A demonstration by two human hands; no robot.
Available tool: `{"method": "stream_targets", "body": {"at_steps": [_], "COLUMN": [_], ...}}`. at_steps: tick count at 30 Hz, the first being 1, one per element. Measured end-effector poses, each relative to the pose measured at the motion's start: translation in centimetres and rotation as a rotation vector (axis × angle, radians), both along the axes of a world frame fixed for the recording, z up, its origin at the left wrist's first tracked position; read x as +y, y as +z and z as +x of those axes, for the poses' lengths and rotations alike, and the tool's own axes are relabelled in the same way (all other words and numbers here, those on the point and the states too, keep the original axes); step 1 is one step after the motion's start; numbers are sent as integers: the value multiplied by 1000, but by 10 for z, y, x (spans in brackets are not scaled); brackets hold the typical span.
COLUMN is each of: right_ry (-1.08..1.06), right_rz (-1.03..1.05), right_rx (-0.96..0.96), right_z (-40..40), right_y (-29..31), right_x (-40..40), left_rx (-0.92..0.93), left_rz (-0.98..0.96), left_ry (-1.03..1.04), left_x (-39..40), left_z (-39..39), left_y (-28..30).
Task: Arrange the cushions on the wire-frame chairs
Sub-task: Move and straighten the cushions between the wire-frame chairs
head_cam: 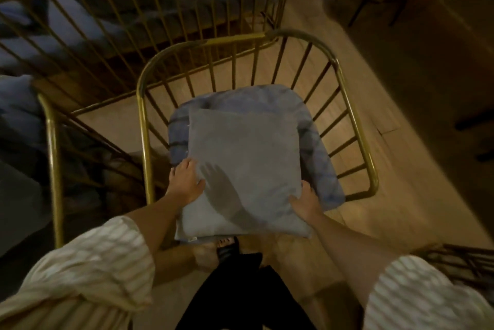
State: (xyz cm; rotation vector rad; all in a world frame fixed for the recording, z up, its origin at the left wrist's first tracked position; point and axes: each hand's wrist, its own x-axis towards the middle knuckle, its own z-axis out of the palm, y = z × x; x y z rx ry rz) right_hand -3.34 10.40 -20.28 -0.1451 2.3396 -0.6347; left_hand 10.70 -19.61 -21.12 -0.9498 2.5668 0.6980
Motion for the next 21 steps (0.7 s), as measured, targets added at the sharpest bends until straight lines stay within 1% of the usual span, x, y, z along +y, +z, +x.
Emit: {"method": "stream_targets", "body": {"at_steps": [3, 5, 8, 12, 13, 16, 19, 20, 21], "right_ry": [-178, -236, -386, -556, -622, -926, -1055, -1137, -1228], "right_rz": [-43, -50, -53, -30, -53, -186, -203, -252, -291], "right_rx": [23, 40, 63, 45, 34, 45, 121, 87, 0], "right_z": [15, 31, 51, 64, 68, 81, 95, 99, 102], "right_y": [-19, -29, -46, -67, -71, -83, -101, -110, -115], "right_x": [0, 6, 17, 23, 21, 14, 10, 8, 5], "left_rx": [-41, -8, 53, 40, 40, 47, -20, -30, -26], "left_rz": [36, 68, 55, 67, 55, 42, 78, 94, 97], "left_ry": [-36, -74, -193, -266, -282, -291, -342, -367, -383], "left_x": [-16, -21, -26, -26, -26, -27, -25, -24, -25], "left_z": [-44, -73, -119, -177, -191, -227, -253, -258, -262], "left_y": [-19, -30, -49, -68, -73, -83, -89, -91, -92]}}
